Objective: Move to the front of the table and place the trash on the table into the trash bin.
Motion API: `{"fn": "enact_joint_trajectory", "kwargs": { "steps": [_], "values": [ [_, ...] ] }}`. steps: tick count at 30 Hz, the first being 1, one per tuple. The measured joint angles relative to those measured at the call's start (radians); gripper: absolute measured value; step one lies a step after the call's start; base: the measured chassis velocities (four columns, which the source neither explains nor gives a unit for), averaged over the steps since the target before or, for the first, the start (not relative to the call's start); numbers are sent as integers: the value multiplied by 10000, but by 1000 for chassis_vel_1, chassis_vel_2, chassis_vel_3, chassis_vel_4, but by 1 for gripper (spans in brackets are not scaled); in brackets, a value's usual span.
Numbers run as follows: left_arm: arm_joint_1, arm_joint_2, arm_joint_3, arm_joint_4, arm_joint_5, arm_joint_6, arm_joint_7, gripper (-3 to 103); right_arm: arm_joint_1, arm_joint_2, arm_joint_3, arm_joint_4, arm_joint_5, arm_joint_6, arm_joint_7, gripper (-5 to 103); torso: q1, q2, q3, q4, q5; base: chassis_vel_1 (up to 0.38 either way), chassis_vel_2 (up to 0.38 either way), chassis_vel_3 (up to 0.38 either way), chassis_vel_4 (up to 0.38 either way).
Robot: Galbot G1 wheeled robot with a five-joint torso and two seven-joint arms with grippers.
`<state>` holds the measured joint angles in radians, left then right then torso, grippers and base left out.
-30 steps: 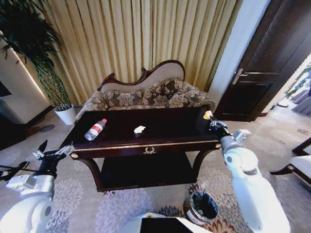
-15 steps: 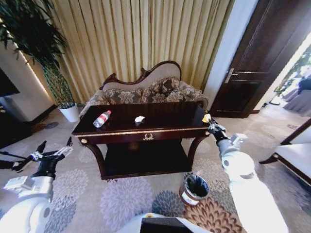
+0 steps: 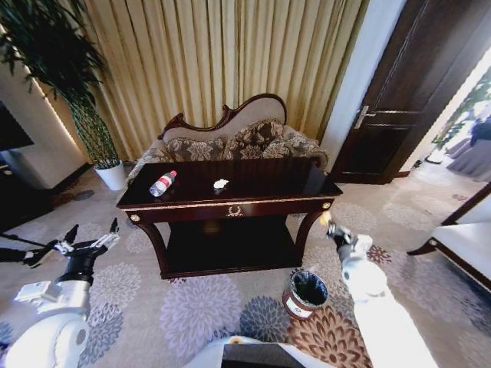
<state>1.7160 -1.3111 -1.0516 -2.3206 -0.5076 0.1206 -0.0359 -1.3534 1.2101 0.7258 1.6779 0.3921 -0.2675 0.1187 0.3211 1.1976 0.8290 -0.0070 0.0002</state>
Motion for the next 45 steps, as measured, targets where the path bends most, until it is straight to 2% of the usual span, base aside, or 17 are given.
{"fn": "enact_joint_trajectory", "kwargs": {
  "steps": [6, 15, 18, 23, 32, 36, 38, 39, 40, 44, 45],
  "values": [
    [-22, -23, 26, 107, -50, -42, 18, 100, -31, 356, 18, -1209, -1084, 75, 0, 1, -7, 6, -3, 3, -6, 0, 0, 0, 0],
    [76, -87, -117, 261, -130, -246, 87, 100, 1191, 899, -266, -4005, -2775, 190, 0, 1, -4, 3, -1, 6, -3, 0, 0, 0, 0],
    [164, -142, -156, 246, -132, -280, 97, 100, 1604, 1135, -385, -4804, -3668, 355, 0, 1, -5, 4, -2, 6, -4, 0, 0, 0, 0],
    [201, 68, -471, 241, -366, -285, 100, 100, 1911, 1636, -424, -5895, -4478, 737, 0, 1, -4, 3, -1, 3, 0, 0, 0, 0, 0],
    [192, 314, -720, 297, -553, -215, 97, 100, 2282, 1846, -291, -6880, -5049, 1209, 1, -1, -5, 4, -2, 3, -4, 0, 0, 0, 0],
    [165, 297, -605, 378, -489, -210, 95, 100, 2483, 1796, -281, -7030, -5073, 1304, 2, 20, -5, 3, -2, 5, -3, 0, 0, 0, 0],
    [157, 297, -592, 384, -479, -207, 95, 100, 2506, 1776, -289, -7046, -5066, 1314, 2, 20, -4, 4, -2, 5, -3, 0, 0, 0, 0],
    [152, 296, -588, 389, -473, -206, 95, 100, 2519, 1766, -297, -7058, -5058, 1324, 2, 26, -4, 4, -2, 4, -3, 0, 0, 0, 0],
    [152, 296, -588, 389, -473, -206, 95, 100, 2519, 1766, -297, -7058, -5058, 1324, 2, 26, -4, 4, -2, 4, -3, 0, 0, 0, 0],
    [151, 289, -578, 396, -451, -203, 98, 100, 2514, 1751, -322, -7053, -5038, 1440, 2, 47, -4, 4, -2, 4, -2, 0, 0, 0, 0],
    [151, 289, -578, 396, -451, -203, 98, 100, 2514, 1751, -322, -7053, -5038, 1440, 2, 47, -4, 4, -2, 4, -2, 0, 0, 0, 0]
  ]
}}
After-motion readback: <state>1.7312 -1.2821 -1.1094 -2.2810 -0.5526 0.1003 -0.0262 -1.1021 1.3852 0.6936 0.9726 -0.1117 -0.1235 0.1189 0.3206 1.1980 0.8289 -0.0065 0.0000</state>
